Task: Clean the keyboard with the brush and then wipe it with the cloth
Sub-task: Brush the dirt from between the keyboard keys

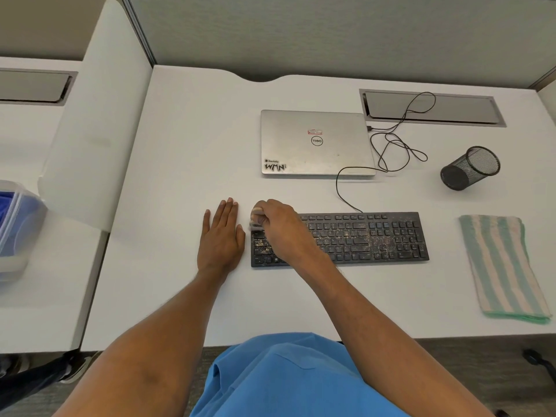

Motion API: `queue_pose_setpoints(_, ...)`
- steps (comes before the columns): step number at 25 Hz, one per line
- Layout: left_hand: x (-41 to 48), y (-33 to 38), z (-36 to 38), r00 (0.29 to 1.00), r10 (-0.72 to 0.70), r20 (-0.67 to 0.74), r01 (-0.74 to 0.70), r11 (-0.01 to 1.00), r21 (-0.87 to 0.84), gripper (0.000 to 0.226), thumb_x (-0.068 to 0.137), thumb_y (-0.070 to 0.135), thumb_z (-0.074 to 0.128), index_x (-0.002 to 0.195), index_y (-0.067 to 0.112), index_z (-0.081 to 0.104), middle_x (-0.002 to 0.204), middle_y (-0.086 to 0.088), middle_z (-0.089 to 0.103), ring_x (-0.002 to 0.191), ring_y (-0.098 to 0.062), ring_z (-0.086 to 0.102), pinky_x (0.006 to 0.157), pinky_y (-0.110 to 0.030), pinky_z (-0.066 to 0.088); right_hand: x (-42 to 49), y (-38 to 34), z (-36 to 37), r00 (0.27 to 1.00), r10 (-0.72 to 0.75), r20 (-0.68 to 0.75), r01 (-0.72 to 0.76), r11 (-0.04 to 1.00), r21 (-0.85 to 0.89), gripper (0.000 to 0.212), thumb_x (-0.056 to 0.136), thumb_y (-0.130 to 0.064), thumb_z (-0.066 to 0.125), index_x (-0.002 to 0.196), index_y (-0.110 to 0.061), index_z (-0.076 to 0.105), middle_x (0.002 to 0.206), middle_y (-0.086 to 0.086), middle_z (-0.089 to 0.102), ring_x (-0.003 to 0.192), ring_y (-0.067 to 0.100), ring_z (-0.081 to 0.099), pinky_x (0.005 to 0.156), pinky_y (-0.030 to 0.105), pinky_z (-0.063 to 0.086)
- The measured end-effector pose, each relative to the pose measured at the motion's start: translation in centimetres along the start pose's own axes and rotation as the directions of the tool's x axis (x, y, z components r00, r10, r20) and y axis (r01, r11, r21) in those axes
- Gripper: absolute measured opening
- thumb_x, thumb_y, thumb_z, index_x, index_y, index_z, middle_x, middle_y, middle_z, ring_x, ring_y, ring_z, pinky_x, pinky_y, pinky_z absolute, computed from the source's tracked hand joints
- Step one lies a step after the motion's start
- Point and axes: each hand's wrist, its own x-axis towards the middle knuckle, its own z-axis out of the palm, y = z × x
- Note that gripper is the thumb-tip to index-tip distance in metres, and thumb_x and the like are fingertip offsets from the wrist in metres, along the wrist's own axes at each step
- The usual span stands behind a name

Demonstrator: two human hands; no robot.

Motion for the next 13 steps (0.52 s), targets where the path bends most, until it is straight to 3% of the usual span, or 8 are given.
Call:
queue_pose_setpoints(2,0.0,0.0,-0.1,1.000,-0.001,-0.006,0.001,1.000,-0.001,0.063,0.106,0.031,0.025,0.166,0.010,0.029,0.174,-0.004,0.025,0.163,-0.015,0.015,0.133,-0.045,0.004,-0.1,0.2,0.0,1.000,0.005,0.022,-0.005,1.000,-0.024,0.018,0.105,-0.009,0.050,0.107,-0.002,0.066,0.096,0.000,0.058,0.072,-0.014,0.048,0.063,-0.005,0.033)
queue_pose_setpoints(4,0.0,0.1,-0.1,1.000,0.000,-0.013,0.000,1.000,0.001,0.063,0.106,0.031,0.025,0.166,0.010,0.030,0.174,-0.004,0.026,0.163,-0.016,0.016,0.133,-0.045,0.005,0.1,0.9,0.2,0.999,0.032,0.031,-0.031,0.999,-0.043,0.016,0.103,-0.007,0.051,0.106,-0.004,0.066,0.099,0.003,0.062,0.077,-0.008,0.056,0.066,-0.003,0.038)
queue_pose_setpoints(7,0.0,0.1,-0.1,1.000,-0.004,-0.014,0.004,1.000,-0.001,0.063,0.106,0.031,0.026,0.166,0.010,0.030,0.174,-0.004,0.026,0.162,-0.016,0.017,0.133,-0.045,0.005,0.2,1.6,0.3,0.996,0.091,0.003,-0.091,0.993,-0.069,0.018,0.101,-0.003,0.049,0.104,-0.010,0.065,0.104,0.001,0.063,0.097,0.010,0.067,0.084,0.021,0.057)
queue_pose_setpoints(8,0.0,0.1,0.0,1.000,-0.005,-0.013,0.005,1.000,-0.001,0.063,0.106,0.031,0.026,0.166,0.010,0.030,0.174,-0.004,0.027,0.162,-0.016,0.017,0.133,-0.045,0.004,0.2,1.6,0.2,0.995,0.096,-0.010,-0.097,0.994,-0.055,0.018,0.101,-0.003,0.049,0.104,-0.011,0.065,0.104,0.001,0.063,0.099,0.010,0.067,0.084,0.023,0.058)
queue_pose_setpoints(10,0.0,0.1,0.0,1.000,-0.005,-0.007,0.005,1.000,0.003,0.064,0.106,0.032,0.025,0.166,0.011,0.029,0.174,-0.004,0.026,0.162,-0.016,0.016,0.133,-0.045,0.004,0.0,1.1,-0.3,0.994,0.106,-0.025,-0.106,0.994,-0.018,0.016,0.102,-0.003,0.050,0.105,-0.008,0.065,0.106,0.004,0.065,0.096,0.009,0.066,0.071,0.003,0.048)
queue_pose_setpoints(13,-0.1,0.1,0.0,1.000,-0.004,-0.004,0.004,1.000,0.002,0.064,0.107,0.032,0.024,0.166,0.011,0.028,0.174,-0.003,0.025,0.163,-0.015,0.015,0.133,-0.044,0.003,0.0,0.4,-0.3,0.995,0.097,-0.014,-0.097,0.995,0.009,0.016,0.103,-0.006,0.051,0.103,-0.003,0.066,0.102,0.008,0.065,0.084,0.002,0.060,0.058,-0.005,0.034)
